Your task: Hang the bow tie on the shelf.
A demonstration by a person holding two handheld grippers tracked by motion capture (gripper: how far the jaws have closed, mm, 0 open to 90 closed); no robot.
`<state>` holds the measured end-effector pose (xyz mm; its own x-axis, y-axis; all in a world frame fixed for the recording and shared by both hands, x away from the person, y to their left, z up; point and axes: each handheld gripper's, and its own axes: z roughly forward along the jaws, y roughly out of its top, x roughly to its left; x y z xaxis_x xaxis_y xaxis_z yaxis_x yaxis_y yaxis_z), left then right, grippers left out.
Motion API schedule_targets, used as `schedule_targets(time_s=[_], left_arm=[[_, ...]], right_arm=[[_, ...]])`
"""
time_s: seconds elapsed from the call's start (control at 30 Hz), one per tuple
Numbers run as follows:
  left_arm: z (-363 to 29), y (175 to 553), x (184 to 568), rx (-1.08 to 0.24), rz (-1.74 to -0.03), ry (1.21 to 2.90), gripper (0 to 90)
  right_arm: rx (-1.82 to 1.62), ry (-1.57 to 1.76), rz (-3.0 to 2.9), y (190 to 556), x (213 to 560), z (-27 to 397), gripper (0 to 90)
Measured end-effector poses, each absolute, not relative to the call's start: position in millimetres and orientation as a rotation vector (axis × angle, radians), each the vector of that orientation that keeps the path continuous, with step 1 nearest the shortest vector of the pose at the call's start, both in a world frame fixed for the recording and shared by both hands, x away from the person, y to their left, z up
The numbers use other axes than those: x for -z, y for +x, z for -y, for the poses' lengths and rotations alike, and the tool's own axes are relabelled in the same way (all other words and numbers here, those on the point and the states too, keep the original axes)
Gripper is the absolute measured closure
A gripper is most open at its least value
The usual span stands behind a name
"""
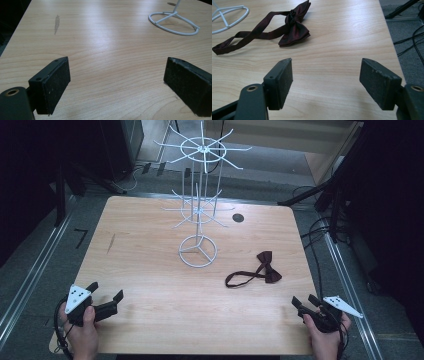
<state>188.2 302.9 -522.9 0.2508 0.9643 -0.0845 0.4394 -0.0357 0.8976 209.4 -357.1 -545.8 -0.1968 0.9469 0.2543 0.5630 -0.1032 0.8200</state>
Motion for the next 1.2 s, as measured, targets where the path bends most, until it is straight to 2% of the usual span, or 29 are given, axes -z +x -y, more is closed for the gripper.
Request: schedule_targets(time_s=[0.6, 0.8, 1.2], left_arm=[[-302, 188, 523, -0.738, -1.329, 1.635, 7.5], [-302, 189, 523, -0.735, -1.328, 1.631, 7.5], [-302, 189, 523, -0.732, -1.329, 1.633, 7.5]], right_arm=[[-1.105, 1.652, -1.905, 252, 514, 327, 24.5], [-1.033, 1.668, -2.005, 270, 513, 314, 13.6], [-0.916, 1.645, -2.242, 303, 499, 288, 5.4]])
